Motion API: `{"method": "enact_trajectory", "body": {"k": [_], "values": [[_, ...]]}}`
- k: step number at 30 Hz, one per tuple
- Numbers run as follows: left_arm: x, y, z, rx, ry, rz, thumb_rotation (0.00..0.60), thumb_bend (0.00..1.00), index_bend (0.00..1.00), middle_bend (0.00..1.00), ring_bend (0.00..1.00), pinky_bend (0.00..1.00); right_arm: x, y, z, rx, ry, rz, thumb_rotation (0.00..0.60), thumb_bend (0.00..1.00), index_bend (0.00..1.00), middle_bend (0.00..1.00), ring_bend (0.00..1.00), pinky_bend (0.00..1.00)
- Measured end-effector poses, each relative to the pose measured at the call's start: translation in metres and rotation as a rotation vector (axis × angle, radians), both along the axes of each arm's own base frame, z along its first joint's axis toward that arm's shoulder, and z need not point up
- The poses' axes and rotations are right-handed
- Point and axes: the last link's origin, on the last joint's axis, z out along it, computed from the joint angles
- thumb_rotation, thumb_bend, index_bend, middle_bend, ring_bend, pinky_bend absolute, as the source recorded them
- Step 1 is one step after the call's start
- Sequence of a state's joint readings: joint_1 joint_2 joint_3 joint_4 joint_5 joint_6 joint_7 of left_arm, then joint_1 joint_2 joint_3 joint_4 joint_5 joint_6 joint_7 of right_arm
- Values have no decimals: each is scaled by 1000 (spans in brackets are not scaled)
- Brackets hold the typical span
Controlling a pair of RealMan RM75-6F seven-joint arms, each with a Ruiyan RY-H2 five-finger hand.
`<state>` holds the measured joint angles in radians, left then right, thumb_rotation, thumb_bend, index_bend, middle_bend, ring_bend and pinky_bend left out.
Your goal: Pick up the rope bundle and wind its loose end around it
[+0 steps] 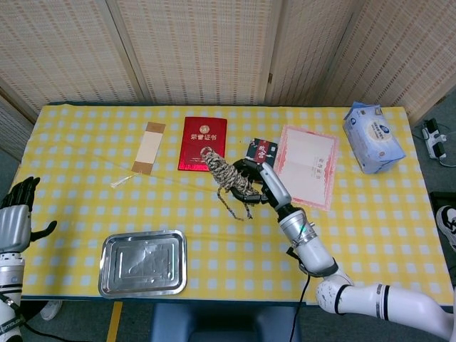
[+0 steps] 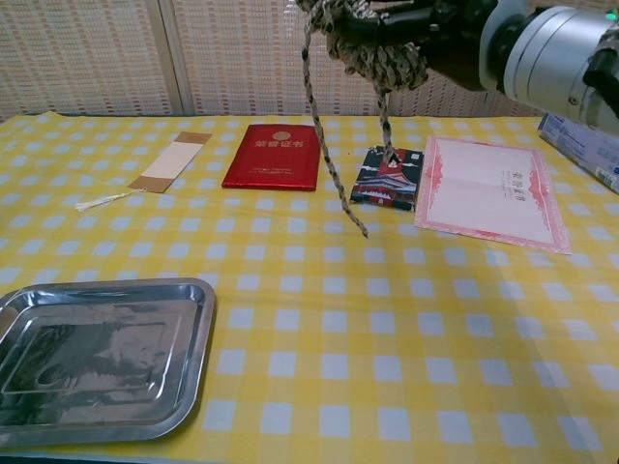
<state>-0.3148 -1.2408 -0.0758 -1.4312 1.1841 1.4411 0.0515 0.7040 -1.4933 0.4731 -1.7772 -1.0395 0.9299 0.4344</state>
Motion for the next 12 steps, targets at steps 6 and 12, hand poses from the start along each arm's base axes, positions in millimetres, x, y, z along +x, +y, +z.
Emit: {"method": "enact_trajectory", "body": {"k": [6, 12], "values": [[-2, -31, -2, -9, 12, -46, 600, 247, 61, 109, 110, 205, -3, 1, 2, 1, -2, -5, 600, 611, 840, 691, 779, 688], [9, -60, -5, -43, -8, -106, 600, 246, 66, 117, 110, 202, -6, 0, 2, 0, -6, -15, 600, 611, 842, 694, 779, 688]]}}
